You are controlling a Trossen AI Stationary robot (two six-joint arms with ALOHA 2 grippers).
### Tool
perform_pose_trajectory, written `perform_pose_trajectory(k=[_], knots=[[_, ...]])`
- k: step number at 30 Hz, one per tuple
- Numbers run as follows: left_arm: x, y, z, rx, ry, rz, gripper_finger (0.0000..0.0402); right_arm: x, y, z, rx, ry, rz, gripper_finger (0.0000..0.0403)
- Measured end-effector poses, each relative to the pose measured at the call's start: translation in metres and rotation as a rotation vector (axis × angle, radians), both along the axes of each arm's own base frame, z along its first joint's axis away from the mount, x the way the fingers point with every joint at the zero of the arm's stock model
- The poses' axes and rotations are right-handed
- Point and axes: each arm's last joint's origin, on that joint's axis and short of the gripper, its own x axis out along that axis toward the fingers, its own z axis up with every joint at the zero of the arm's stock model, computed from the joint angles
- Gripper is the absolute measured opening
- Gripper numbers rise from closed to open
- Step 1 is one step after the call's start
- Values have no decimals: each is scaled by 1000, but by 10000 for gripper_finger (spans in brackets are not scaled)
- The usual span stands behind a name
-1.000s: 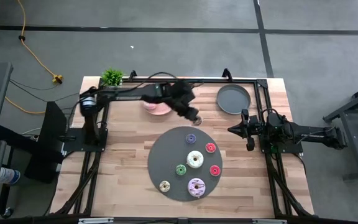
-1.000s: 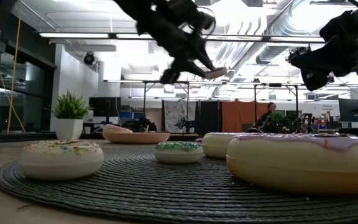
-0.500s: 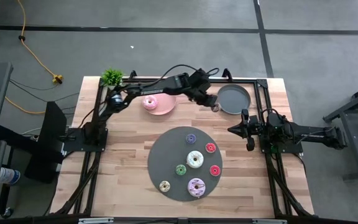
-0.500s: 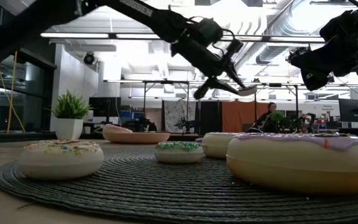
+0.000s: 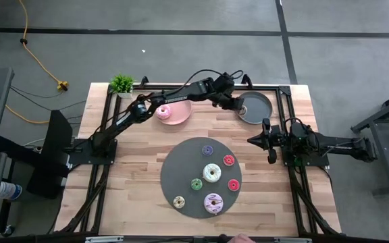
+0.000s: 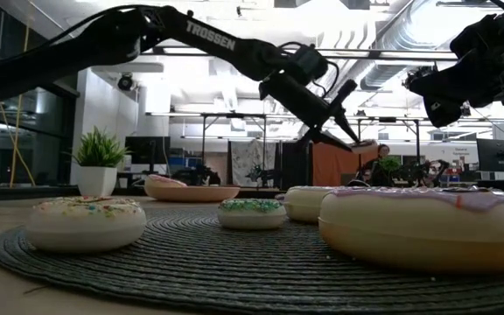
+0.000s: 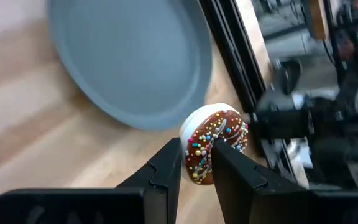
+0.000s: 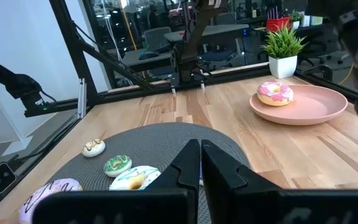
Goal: Pick & Place donuts
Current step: Put the small brown donut on the gray plate
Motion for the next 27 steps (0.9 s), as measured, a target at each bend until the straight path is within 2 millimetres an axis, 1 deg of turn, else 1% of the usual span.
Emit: perform_pose_trajectory(k=[6,9,14,17,19,22,24,27], knots=[[-2,7,-3,23,33,150,80,0,0,0,0,0,0,7],[-1,9,-2,40,16,184,80,0,0,0,0,0,0,5],[-1,9,-1,17,12,232,80,0,0,0,0,0,0,8],[2,10,-8,-1,11,277,80,0,0,0,0,0,0,7],[1,10,-13,-50,27,313,80,0,0,0,0,0,0,7],[6,9,-16,-76,-6,362,81,0,0,0,0,0,0,9],[6,9,-19,-95,4,372,81,0,0,0,0,0,0,10],[11,7,-23,-119,-30,394,81,0,0,0,0,0,0,7]])
